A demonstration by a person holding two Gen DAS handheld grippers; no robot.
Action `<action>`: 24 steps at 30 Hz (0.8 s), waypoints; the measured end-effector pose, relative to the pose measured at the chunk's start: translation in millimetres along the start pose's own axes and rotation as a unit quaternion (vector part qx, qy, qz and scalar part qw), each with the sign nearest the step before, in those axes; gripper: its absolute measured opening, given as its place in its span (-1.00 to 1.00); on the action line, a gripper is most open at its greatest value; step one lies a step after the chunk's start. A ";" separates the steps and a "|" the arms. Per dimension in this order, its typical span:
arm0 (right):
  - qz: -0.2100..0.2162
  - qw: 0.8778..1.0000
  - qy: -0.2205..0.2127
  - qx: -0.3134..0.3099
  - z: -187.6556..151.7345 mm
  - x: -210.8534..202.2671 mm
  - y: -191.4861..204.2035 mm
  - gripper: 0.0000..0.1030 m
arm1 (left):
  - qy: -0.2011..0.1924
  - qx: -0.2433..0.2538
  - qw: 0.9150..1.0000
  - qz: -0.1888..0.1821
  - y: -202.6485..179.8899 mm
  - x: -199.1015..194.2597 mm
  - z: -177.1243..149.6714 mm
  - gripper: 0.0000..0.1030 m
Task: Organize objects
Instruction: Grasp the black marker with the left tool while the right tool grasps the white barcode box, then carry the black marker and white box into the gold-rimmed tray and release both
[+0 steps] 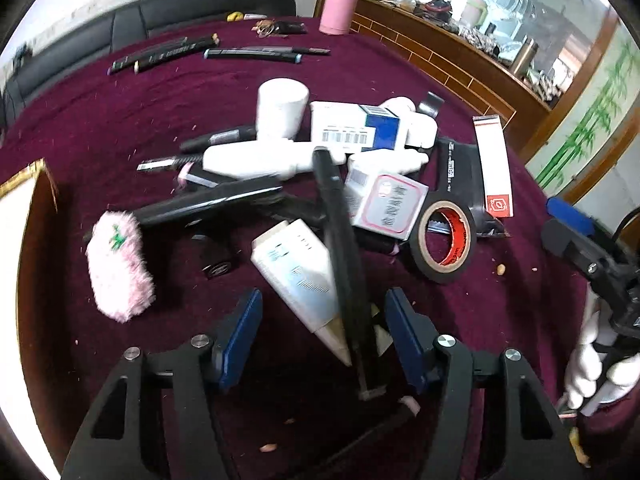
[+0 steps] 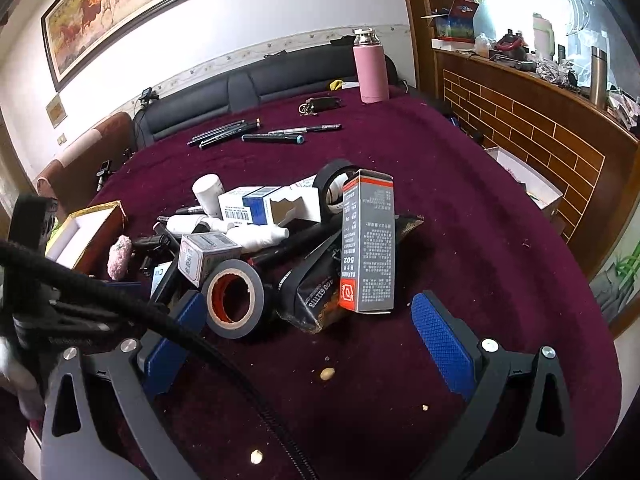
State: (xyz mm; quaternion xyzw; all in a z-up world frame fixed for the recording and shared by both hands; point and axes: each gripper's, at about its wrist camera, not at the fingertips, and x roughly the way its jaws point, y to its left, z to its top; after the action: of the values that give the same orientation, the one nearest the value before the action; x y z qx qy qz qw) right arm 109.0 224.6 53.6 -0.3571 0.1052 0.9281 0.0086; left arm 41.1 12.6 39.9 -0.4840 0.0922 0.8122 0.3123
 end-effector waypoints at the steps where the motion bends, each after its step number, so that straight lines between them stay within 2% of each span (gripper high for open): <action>1: -0.001 1.000 0.001 0.001 0.3 0.7 -0.3 1.00 | -0.003 0.007 1.000 0.009 1.3 1.5 -1.7 -0.12; 5: 0.000 1.000 0.009 -0.001 -1.2 5.0 1.4 1.00 | -0.011 0.032 0.998 0.054 -15.7 9.7 13.9 -0.44; 7: 0.002 1.000 0.014 0.000 -2.8 7.2 1.8 1.00 | -0.005 0.034 0.997 0.066 -18.0 15.5 20.9 -0.45; 10: 0.005 1.000 0.016 0.002 -3.1 7.9 1.1 1.00 | -0.005 0.035 0.995 0.088 -22.3 15.1 26.0 -0.58; 13: 0.002 1.000 0.016 0.001 -2.2 8.3 -0.4 1.00 | -0.003 0.029 0.996 0.087 -20.6 15.7 25.1 -0.67; 14: 0.002 1.000 0.018 0.001 -1.7 8.8 -0.6 1.00 | -0.004 0.027 0.996 0.085 -18.9 14.4 24.9 -0.78; 19: 0.010 1.000 0.021 -0.010 3.6 7.8 4.4 1.00 | -0.019 -0.011 0.997 0.079 0.8 -2.8 15.7 -0.78; 24: 0.042 0.998 0.029 -0.042 17.5 11.1 29.3 1.00 | -0.049 -0.053 0.995 0.065 18.8 -33.6 -6.0 -0.78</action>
State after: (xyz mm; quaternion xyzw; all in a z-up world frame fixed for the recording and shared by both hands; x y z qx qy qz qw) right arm 86.5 198.7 64.4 -0.3789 0.0816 0.9206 -0.0488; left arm 45.5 -18.9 62.3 -0.4522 0.0647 0.8575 0.2366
